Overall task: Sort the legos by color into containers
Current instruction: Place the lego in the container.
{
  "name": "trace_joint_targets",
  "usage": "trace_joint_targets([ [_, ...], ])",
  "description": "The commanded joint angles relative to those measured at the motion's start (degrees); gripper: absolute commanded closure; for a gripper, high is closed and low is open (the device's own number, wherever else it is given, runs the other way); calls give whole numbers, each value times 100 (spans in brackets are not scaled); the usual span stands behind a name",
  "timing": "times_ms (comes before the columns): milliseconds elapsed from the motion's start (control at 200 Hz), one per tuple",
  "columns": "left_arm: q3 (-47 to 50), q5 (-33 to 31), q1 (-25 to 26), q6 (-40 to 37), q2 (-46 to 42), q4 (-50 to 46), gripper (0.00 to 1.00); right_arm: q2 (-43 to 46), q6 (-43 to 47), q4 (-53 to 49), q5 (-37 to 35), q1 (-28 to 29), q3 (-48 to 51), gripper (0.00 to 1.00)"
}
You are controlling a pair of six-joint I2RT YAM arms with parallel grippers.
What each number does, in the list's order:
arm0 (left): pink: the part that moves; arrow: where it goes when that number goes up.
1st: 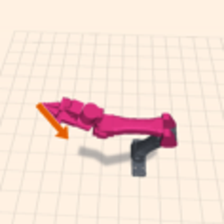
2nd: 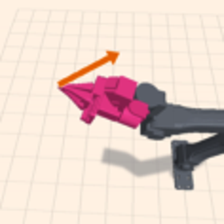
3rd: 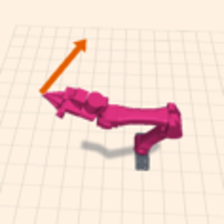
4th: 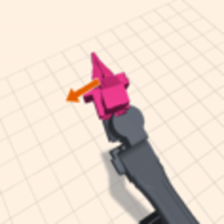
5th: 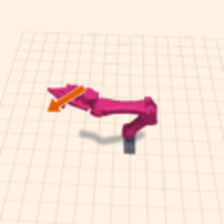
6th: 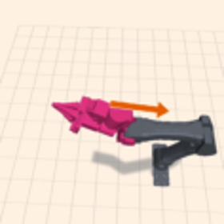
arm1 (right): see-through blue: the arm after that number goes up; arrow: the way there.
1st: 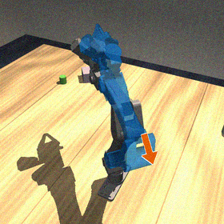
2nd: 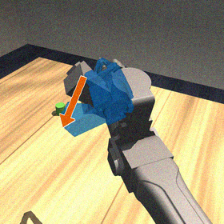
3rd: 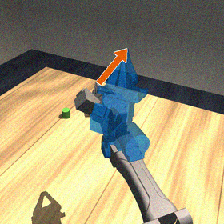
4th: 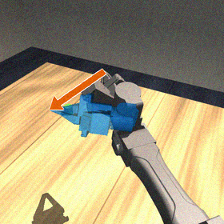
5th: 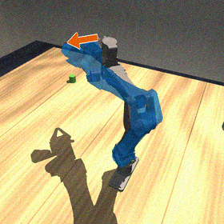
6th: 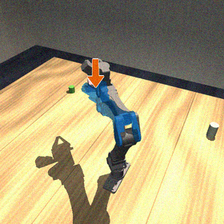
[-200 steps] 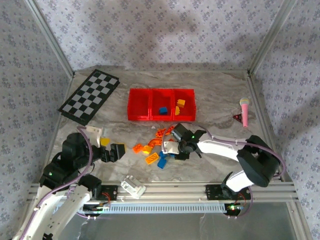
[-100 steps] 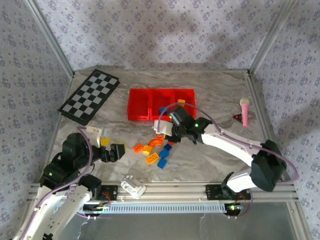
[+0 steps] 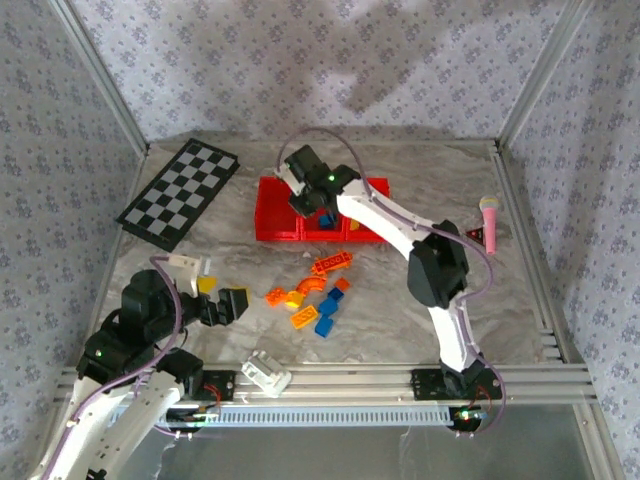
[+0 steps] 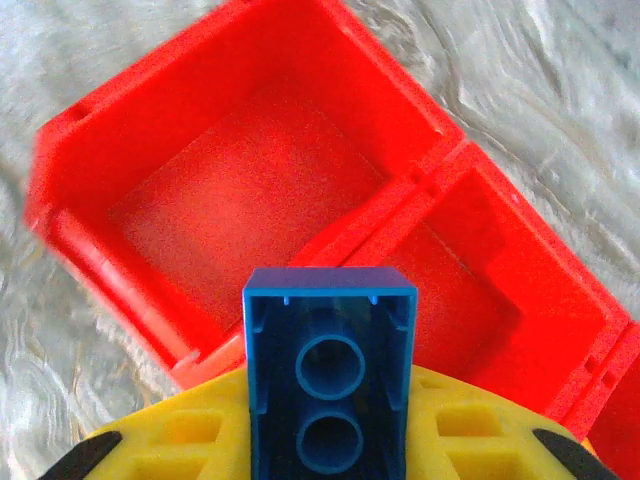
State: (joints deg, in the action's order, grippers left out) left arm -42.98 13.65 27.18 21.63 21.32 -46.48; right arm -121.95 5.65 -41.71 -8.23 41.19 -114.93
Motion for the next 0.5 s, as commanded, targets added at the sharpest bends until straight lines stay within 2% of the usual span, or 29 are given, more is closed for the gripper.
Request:
trace_joint_targets([
  [0,14,-42,29,-9,-75,105,0,-329,-1528,-1135,352,-350,-537,96],
  [170,18,-54,31,-5,-102,113,0,-359,-2432,-850,955,-709,-281,94],
  [495,18,-58,25,-18,-102,129,0,-661,-2590,-617,1522,-850,-319,86],
])
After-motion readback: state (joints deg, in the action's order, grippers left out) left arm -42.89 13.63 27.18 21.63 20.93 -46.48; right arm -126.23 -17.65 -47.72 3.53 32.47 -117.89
